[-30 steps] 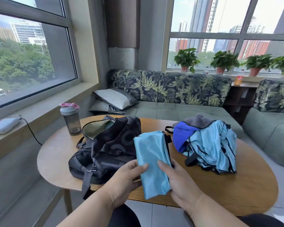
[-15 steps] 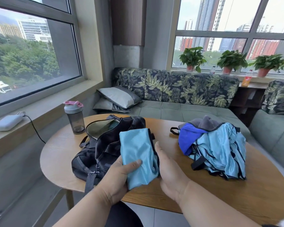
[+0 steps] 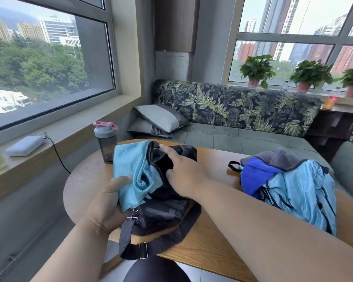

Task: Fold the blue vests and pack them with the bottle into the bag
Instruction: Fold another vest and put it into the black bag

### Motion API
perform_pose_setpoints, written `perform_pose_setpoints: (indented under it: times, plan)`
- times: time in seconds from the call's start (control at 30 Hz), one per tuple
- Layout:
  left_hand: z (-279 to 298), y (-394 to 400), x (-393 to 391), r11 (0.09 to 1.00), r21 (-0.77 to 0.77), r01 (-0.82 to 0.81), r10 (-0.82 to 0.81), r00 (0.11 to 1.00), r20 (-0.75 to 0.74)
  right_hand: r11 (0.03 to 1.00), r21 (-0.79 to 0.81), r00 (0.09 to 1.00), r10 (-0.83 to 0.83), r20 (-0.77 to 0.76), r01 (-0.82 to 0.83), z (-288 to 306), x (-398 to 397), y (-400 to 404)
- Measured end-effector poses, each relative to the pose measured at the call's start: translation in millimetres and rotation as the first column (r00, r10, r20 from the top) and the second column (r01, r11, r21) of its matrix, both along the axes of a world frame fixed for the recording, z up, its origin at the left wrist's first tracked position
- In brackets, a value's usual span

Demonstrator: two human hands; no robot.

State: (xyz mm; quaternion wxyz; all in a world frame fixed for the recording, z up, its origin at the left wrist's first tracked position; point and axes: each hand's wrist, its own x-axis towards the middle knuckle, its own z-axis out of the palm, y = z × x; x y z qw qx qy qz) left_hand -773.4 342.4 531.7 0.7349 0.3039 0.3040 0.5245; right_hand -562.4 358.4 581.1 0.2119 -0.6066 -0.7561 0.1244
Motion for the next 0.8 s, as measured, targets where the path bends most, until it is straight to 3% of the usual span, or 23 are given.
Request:
perform_pose_setpoints:
  times: [0.13, 0.2, 0.33, 0.47, 0.63, 0.8]
  plan:
    - [5.6, 9.5, -12.8, 0.999, 0.036, -0.031, 0.029, 0.998, 0.063, 0.999, -0.027, 0.936, -0.01, 0.353, 0.021, 6.2, -4.8, 26.0]
    - [6.7, 19.6, -21.0, 0.999, 0.028, -0.042, 0.039, 0.993, 0.115, 0.999, -0.017, 0.921, -0.026, 0.39, 0.036, 5.7, 2.3, 27.8]
    - [5.9, 40.4, -29.2, 1.0, 0.003, 0.023, -0.023, 0.995, 0.098, 0.996, 0.035, 0.944, -0.089, 0.317, 0.082, 0.9, 30.0, 19.3]
    - [4.2, 55.0, -20.8, 0.979, -0.08, 0.187, -0.188, 0.982, -0.011, 0.983, 0.082, 0.979, -0.171, 0.113, 0.163, -4.9, 50.5, 9.9]
    - [1.0, 58.1, -1.8, 0.876, -0.229, 0.425, -0.474, 0.847, -0.241, 0.977, 0.122, 0.985, -0.174, -0.006, 0.173, -11.3, 62.8, -3.9]
    - [-0.8, 75.3, 19.6, 0.848, -0.277, 0.451, -0.528, 0.763, -0.373, 0.978, 0.137, 0.987, -0.149, -0.066, 0.157, -15.4, 60.2, -7.5]
